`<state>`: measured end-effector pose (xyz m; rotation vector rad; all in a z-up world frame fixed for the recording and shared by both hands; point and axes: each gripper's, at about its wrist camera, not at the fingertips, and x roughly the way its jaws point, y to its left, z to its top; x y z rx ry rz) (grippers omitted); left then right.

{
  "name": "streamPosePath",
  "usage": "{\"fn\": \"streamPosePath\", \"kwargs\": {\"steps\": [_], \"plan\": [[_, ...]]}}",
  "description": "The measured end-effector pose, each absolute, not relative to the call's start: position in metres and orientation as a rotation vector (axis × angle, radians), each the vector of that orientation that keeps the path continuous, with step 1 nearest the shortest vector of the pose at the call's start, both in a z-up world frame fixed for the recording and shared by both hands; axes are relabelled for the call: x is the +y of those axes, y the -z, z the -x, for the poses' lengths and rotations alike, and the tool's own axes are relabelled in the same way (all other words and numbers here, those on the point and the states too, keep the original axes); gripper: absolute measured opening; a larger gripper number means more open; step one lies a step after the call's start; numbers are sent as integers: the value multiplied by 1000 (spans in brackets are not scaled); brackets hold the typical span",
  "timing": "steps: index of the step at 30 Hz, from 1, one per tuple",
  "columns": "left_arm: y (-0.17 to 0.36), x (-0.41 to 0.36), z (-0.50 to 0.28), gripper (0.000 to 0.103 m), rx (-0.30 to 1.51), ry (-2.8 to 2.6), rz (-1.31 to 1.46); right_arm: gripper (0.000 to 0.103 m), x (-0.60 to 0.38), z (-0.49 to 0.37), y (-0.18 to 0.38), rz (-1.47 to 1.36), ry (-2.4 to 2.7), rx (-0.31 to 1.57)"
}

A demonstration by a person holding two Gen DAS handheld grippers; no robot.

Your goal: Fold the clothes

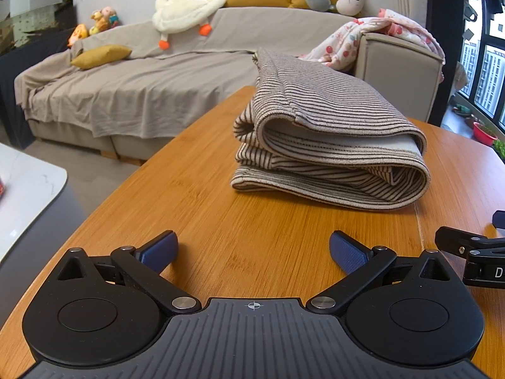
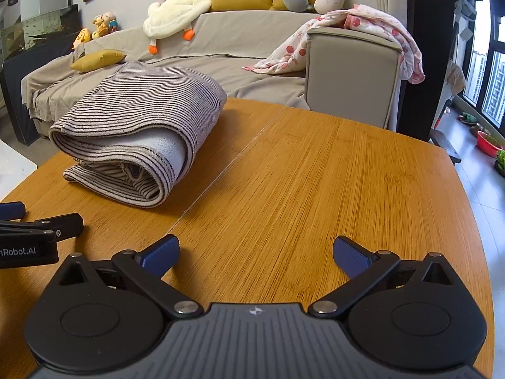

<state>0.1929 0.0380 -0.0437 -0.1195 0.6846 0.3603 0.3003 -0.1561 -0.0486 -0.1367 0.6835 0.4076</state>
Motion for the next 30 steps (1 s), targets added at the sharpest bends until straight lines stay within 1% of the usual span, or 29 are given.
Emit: {"fn": "streamPosePath", "kwargs": {"steps": [30], "plan": [[44,37,-193,103,685,-360,120,103,-155,-299,50,136,-403,683]]}}
